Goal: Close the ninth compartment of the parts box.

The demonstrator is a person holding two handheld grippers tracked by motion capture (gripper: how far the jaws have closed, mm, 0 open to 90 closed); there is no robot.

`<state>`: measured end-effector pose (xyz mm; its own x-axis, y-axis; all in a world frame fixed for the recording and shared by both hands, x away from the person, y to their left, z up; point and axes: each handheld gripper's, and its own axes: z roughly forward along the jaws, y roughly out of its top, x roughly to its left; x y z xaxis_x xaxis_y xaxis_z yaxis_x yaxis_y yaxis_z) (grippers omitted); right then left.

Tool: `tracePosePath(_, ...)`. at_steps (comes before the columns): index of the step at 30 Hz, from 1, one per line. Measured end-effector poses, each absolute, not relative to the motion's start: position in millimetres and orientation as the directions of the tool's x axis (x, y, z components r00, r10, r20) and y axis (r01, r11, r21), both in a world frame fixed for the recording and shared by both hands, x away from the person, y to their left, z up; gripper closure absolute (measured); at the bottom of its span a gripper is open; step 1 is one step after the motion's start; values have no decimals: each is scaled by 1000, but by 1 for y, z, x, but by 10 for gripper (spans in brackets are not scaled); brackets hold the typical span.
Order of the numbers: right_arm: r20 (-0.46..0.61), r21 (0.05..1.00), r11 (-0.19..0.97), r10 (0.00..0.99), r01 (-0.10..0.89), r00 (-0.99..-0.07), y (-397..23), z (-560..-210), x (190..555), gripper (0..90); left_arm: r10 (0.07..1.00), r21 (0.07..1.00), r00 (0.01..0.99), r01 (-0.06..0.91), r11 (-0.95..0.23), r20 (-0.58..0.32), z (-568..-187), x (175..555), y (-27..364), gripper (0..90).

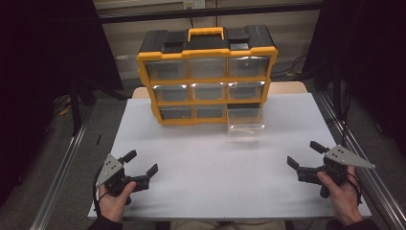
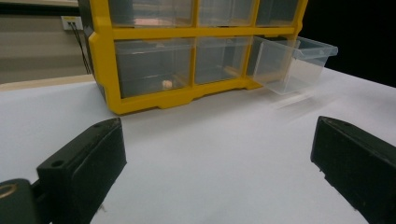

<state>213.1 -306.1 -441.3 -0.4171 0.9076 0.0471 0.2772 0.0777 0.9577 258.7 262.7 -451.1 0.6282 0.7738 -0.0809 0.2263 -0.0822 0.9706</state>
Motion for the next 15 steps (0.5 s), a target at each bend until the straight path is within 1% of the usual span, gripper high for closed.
tracePosePath(6, 54, 957, 72, 908, 281, -416, -306, -442, 213, 11, 787, 969, 614, 229, -96, -67, -452, 260, 264, 30)
tracePosePath(12, 51, 956, 78, 903, 281, -427, -305, -442, 215, 11, 784, 968, 617, 235, -93, -75, -453, 261, 261, 30)
tracePosePath(15, 53, 955, 82, 899, 286, -436, -302, -443, 216, 11, 786, 967, 616, 232, -109, -59, -452, 261, 262, 30)
